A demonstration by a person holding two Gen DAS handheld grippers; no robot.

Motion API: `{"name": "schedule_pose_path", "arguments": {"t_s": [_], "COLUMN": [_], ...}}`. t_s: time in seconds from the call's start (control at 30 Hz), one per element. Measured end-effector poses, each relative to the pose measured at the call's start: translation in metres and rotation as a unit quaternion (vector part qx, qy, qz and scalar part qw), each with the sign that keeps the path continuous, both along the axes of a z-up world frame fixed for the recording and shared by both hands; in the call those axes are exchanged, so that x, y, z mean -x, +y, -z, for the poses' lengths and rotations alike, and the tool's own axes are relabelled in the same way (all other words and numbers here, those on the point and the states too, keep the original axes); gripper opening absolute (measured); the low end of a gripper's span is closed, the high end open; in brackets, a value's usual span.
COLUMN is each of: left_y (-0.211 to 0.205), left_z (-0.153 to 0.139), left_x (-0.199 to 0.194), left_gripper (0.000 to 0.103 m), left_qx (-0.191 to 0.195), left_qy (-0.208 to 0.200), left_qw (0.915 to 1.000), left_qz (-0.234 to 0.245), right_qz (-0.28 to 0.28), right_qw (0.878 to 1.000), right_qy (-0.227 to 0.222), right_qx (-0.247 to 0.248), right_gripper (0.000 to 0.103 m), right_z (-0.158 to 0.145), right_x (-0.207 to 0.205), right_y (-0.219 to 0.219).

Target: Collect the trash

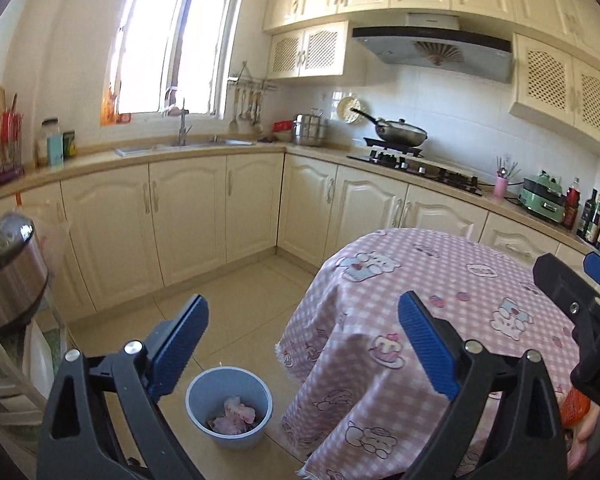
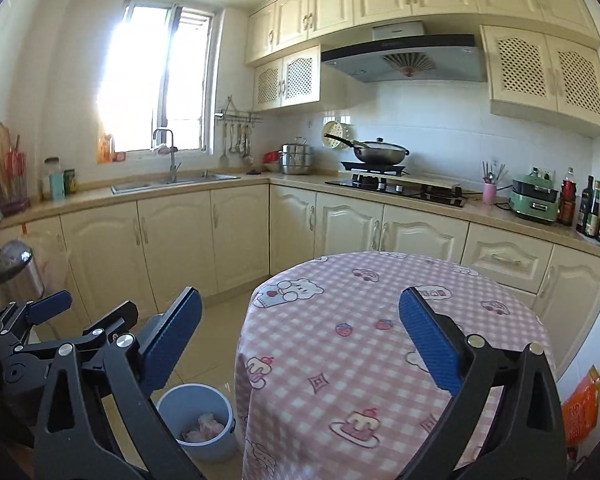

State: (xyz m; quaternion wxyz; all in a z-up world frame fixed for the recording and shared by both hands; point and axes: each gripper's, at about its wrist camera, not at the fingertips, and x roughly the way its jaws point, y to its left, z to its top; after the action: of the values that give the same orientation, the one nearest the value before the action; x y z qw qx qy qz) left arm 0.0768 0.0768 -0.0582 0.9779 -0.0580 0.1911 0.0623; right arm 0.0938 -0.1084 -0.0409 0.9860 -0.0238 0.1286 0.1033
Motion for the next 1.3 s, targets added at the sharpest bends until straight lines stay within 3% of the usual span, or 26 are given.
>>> {"name": "schedule_pose_path", "arguments": {"t_s": [0.27,0.5,1.3], "left_y": [-0.041,-0.075,-0.096], "left_z": [-0.045,-0.075,-0.084], "left_x": [0.047,0.074,0.090], "left_gripper": [0.094,0.095,0.095], "left_qx": [-0.029,-0.059,-0.075], "left_qy": [-0.049,-0.080,-0.106], "left_qw": [0.9982,0.9947,0.9903], "left_qz": [0.016,0.029,0.049], "right_qz": [0.018,0.035,0.050], "right_qw": [0.999,0.998,0.996], "right_qy": [-0.033,-0.058,-0.065], "right_qx": [-0.011,-0.014,-0.023], "right_gripper": [0.095,0.095,0.095], "right_z": [-0.033,-0.044,-0.040], "right_x": [0.054,0.078,0.091], "right_y": [-0.036,-0.057,-0.075]}}
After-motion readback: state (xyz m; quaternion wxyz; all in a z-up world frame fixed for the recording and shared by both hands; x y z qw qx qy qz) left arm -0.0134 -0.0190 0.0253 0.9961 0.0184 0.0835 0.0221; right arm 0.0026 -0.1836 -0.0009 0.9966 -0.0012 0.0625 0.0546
